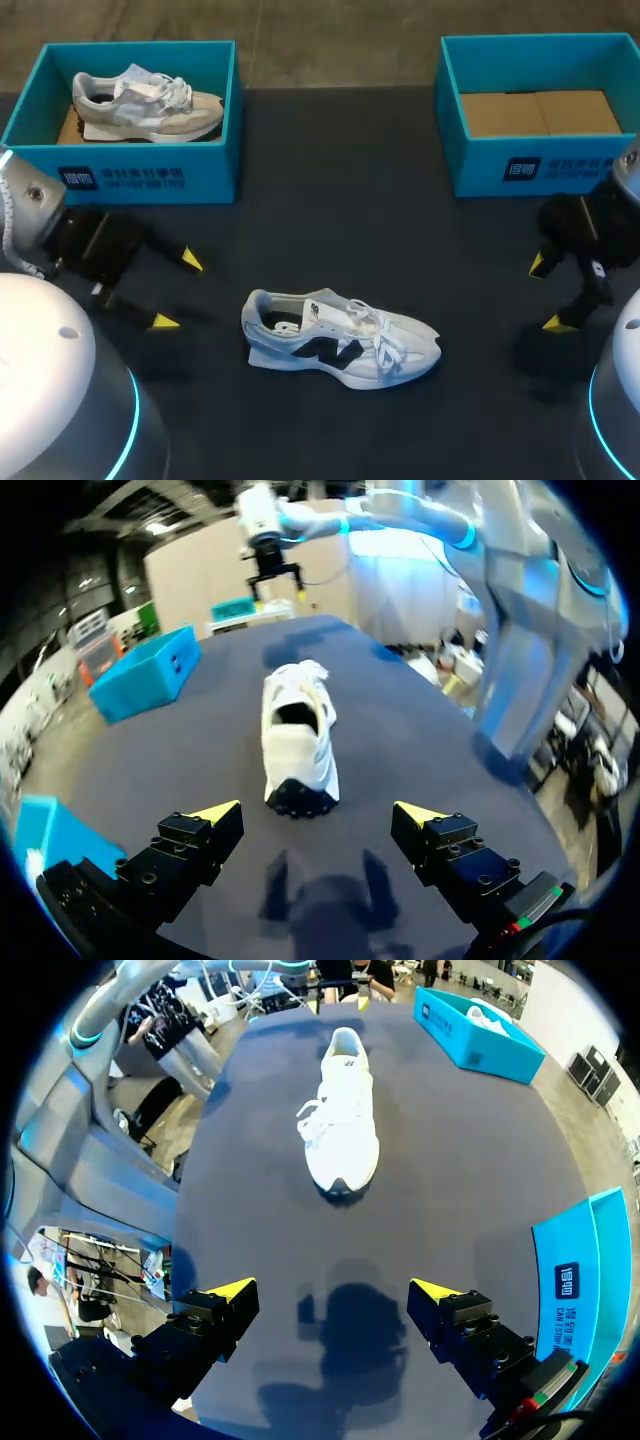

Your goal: Take the shoe out of the shoebox, open the shoe tongue, remove and reinsert the insole, then place the shoe into the shoebox

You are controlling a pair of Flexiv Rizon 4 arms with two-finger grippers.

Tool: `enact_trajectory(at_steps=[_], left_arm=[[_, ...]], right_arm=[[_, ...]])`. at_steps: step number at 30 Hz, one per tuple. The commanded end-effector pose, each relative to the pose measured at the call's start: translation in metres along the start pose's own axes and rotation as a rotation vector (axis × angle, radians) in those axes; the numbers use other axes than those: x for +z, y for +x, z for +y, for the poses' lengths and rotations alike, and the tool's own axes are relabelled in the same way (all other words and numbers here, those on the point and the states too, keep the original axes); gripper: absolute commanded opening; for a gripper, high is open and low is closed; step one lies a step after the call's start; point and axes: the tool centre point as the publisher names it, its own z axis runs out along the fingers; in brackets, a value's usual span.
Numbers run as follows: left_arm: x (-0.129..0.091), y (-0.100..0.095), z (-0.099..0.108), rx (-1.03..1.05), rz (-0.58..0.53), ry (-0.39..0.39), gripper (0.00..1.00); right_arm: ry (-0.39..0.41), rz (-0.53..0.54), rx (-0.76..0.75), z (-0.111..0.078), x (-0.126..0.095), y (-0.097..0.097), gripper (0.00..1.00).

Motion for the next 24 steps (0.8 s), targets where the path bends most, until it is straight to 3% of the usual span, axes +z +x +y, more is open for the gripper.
enact_trajectory(at_steps=[1, 12, 24], left_arm=[[0.006, -0.001, 0.024, -0.032, 0.019, 0.122, 1.00], [0.020, -0.004, 0.058, -0.043, 0.122, 0.292, 1.00], [0.039, 0.000, 0.058, -0.060, 0.081, 0.410, 1.00]], right_arm=[[0.001, -0.002, -0.001, 0.000, 0.001, 0.001, 1.00], [0.001, -0.002, -0.001, 0.000, 0.001, 0.001, 1.00], [0.001, -0.002, -0.001, 0.000, 0.001, 0.001, 1.00]])
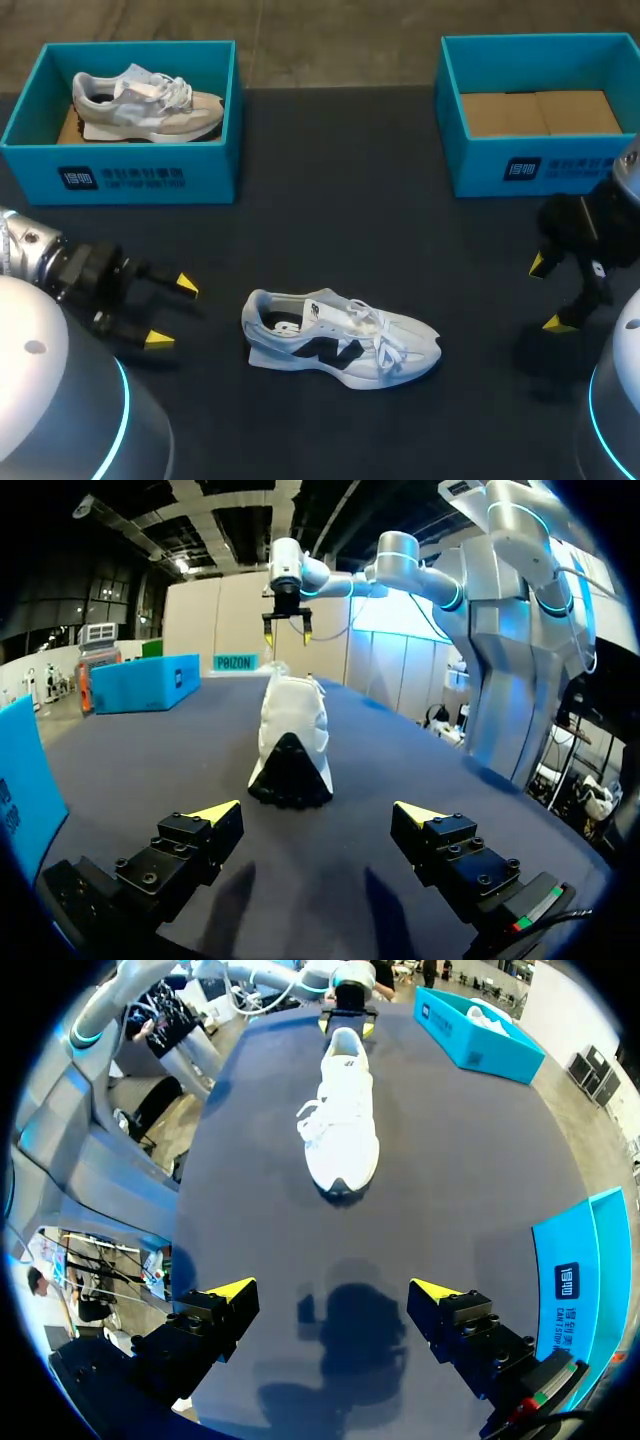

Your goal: Take the shoe out of the shoebox, open the shoe tongue, remove and reinsert the insole, then place the shoe into the shoebox

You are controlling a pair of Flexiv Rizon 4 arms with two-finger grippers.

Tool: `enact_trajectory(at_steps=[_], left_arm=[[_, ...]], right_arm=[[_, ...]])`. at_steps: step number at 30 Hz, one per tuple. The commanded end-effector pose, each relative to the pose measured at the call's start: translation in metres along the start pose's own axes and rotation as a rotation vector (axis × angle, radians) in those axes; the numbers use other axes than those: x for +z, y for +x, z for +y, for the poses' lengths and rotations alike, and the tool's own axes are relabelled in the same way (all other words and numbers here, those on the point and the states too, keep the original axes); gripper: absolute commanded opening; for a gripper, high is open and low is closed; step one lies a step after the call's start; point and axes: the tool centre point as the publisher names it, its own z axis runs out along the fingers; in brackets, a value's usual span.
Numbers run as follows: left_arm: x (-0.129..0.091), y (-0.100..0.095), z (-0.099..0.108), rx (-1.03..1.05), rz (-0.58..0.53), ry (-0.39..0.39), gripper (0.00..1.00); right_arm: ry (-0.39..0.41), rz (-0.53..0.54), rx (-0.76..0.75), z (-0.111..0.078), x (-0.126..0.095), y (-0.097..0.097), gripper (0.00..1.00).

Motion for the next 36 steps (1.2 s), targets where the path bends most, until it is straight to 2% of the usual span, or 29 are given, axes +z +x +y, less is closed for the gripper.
enact_trajectory(at_steps=[1, 15, 27, 36], left_arm=[[0.008, 0.003, 0.004, 0.006, -0.029, 0.057, 1.00], [0.026, -0.012, 0.002, -0.053, -0.073, 0.096, 1.00], [0.057, -0.014, -0.006, -0.046, -0.100, 0.114, 1.00], [0.072, -0.018, -0.013, -0.047, -0.116, 0.119, 1.00]], right_arm=[[0.001, -0.002, 0.000, 0.000, 0.001, 0.001, 1.00], [0.001, -0.002, 0.000, 0.000, 0.001, 0.001, 1.00], [0.001, -0.002, 0.000, 0.000, 0.001, 0.001, 1.00], [0.001, -0.002, 0.000, 0.000, 0.001, 0.001, 1.00]])
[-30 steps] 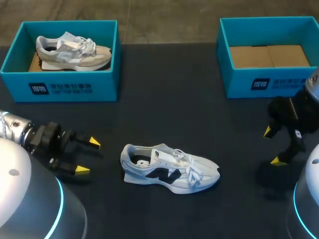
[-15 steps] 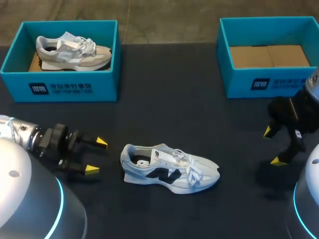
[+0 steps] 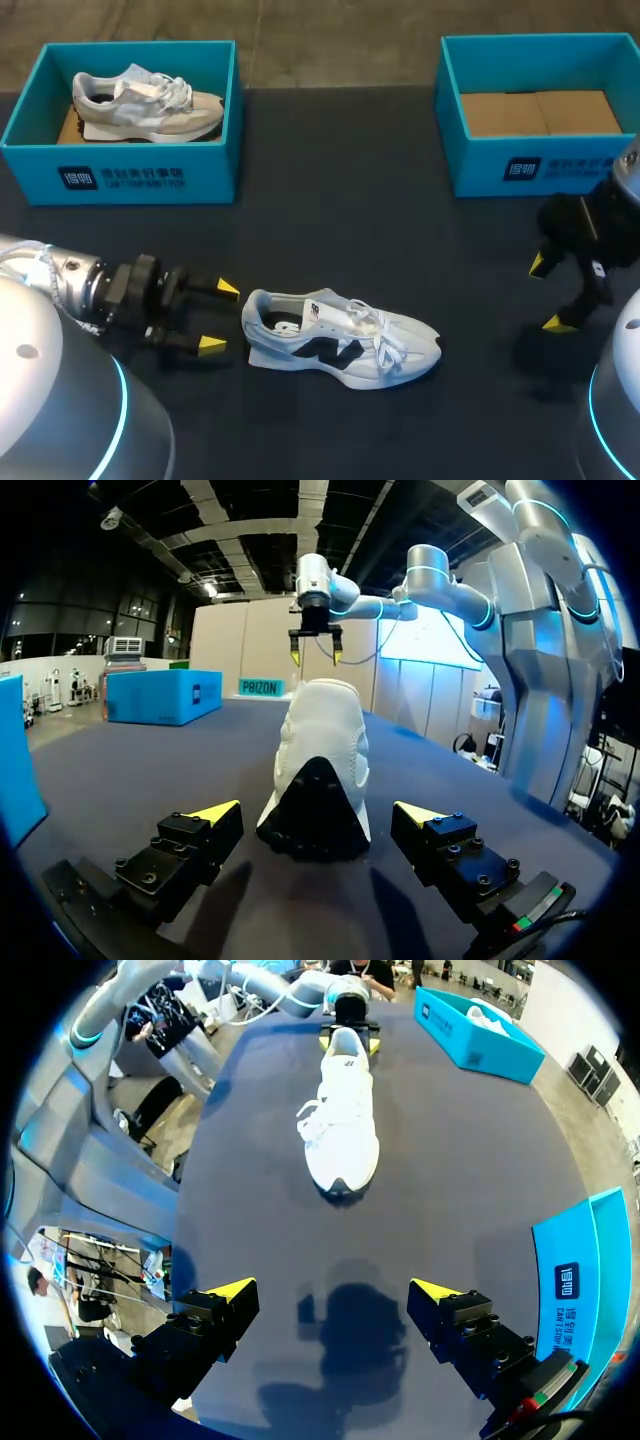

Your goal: Take the shoe out of the shoebox, open the shoe tongue, remove and reinsert the insole, then place the shoe into the shoebox

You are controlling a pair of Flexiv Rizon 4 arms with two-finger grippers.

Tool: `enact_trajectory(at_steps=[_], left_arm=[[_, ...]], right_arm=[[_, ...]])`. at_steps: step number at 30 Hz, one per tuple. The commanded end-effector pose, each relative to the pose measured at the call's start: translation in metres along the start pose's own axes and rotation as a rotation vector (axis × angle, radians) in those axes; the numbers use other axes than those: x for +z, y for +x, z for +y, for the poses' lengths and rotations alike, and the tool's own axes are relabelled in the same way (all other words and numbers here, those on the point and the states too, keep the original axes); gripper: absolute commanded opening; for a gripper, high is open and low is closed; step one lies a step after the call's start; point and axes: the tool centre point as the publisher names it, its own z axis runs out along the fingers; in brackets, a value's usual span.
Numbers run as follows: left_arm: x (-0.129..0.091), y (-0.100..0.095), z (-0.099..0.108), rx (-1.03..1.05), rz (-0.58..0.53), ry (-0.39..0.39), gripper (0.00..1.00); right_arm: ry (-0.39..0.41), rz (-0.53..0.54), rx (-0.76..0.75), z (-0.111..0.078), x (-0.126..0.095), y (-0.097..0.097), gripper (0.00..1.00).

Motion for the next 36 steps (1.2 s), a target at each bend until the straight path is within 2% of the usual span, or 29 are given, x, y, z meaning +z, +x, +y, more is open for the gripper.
enact_trajectory(at_steps=[1, 17, 36], left_arm=[[0.008, 0.001, -0.002, -0.003, -0.006, -0.004, 1.00], [0.024, -0.001, -0.001, 0.005, 0.012, -0.011, 1.00], [0.056, 0.000, 0.006, 0.005, 0.064, -0.022, 1.00]], right_arm=[[0.001, -0.002, 0.000, 0.000, 0.001, 0.001, 1.00], [0.001, -0.002, 0.000, 0.000, 0.001, 0.001, 1.00], [0.001, -0.002, 0.000, 0.000, 0.001, 0.001, 1.00]])
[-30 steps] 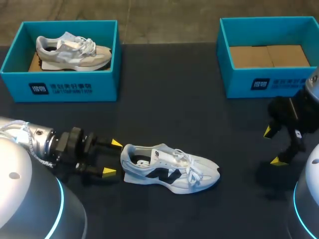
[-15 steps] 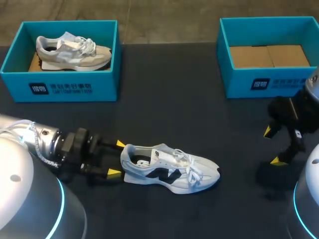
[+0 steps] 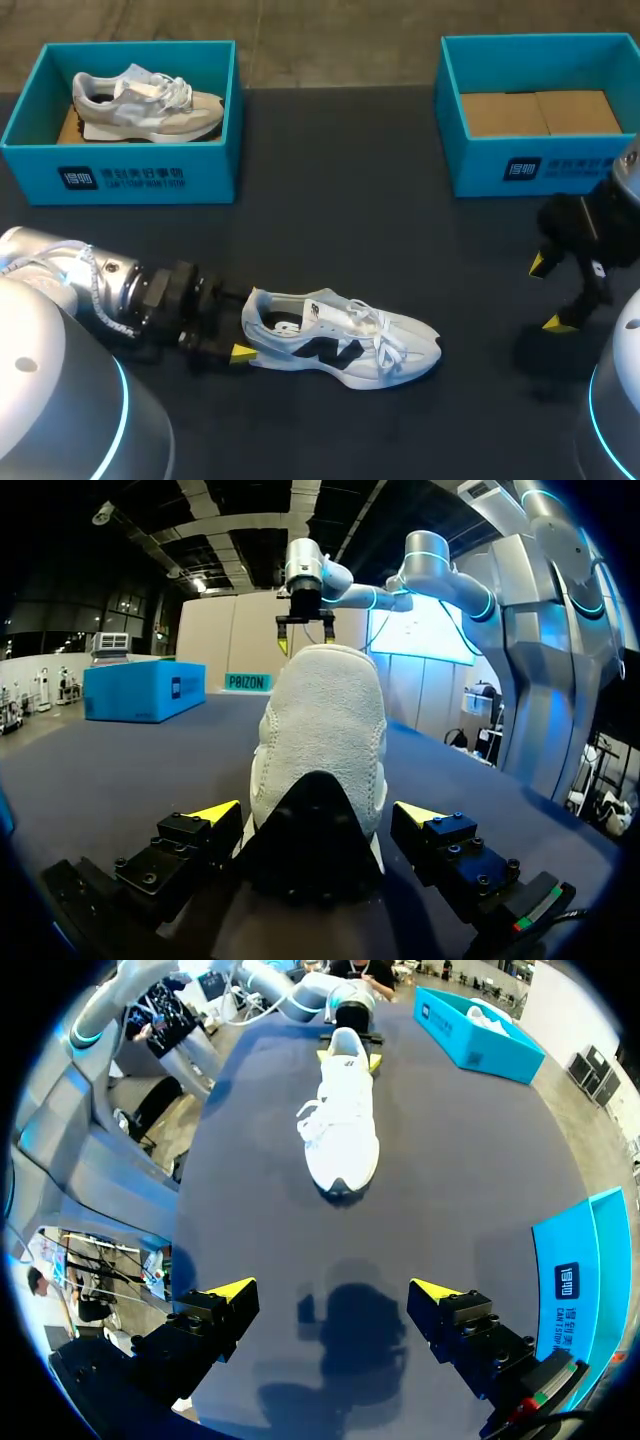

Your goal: Take the shoe out of the shoebox, open the shoe tongue, remove and reinsert the insole, then place the shoe into the shoebox

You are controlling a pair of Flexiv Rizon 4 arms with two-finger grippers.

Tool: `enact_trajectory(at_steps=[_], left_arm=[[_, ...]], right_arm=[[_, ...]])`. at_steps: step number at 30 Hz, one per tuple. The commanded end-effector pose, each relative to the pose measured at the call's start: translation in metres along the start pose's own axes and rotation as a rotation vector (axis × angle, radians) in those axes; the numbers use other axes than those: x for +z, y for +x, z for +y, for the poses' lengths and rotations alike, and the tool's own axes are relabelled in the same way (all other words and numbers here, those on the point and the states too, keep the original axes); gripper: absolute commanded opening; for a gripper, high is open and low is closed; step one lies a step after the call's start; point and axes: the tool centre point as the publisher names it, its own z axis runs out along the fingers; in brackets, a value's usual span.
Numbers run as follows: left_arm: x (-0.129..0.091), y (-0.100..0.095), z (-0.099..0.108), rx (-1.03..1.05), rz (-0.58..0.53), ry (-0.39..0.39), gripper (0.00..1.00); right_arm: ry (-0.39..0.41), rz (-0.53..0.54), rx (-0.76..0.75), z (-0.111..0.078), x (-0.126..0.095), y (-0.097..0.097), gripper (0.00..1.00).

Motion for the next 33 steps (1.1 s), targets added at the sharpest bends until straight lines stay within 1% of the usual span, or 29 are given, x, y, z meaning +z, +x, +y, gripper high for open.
enact_trajectory(at_steps=[1, 9, 16, 33], left_arm=[[0.009, -0.002, 0.001, -0.002, 0.008, 0.003, 1.00], [0.024, 0.000, 0.002, -0.006, 0.033, 0.013, 1.00], [0.034, -0.001, 0.002, 0.011, 0.023, 0.004, 1.00], [0.046, -0.008, 0.000, 0.002, 0.003, 0.030, 1.00]], right_arm=[[0.001, -0.002, 0.000, 0.000, 0.001, 0.001, 1.00], [0.001, -0.002, 0.000, 0.000, 0.001, 0.001, 1.00], [0.001, -0.002, 0.000, 0.000, 0.001, 0.001, 1.00], [0.001, -0.002, 0.000, 0.000, 0.001, 0.001, 1.00]])
